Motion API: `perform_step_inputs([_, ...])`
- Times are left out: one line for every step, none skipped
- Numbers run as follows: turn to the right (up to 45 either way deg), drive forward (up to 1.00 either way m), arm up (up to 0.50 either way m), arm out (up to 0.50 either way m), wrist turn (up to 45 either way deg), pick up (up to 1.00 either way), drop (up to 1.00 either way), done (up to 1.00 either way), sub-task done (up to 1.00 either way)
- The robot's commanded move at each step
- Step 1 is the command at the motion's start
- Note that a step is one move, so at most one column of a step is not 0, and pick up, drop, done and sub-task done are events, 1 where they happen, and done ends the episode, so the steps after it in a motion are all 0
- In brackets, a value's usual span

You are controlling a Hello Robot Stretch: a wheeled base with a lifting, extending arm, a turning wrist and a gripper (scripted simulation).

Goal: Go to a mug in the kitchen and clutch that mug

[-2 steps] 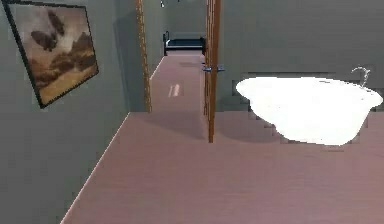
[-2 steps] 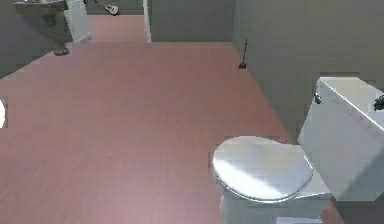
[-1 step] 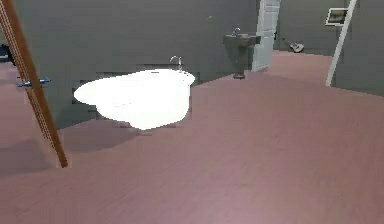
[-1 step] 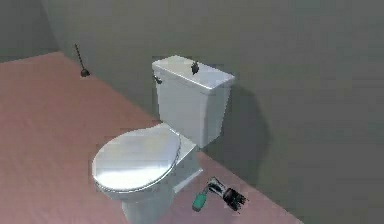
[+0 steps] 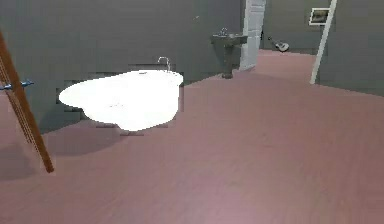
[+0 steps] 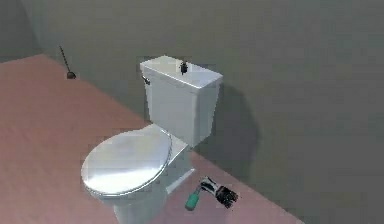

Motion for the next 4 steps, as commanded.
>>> perform_step_inputs([0.0,0.45,0.0,0.0,0.0,0.0,0.0,0.0,0.0])
perform_step_inputs([27.0,0.0,0.0,0.0,0.0,0.0,0.0,0.0,0.0])
perform_step_inputs([0.0,1.0,0.0,0.0,0.0,0.0,0.0,0.0,0.0])
perform_step_inputs([0.0,1.0,0.0,0.0,0.0,0.0,0.0,0.0,0.0])
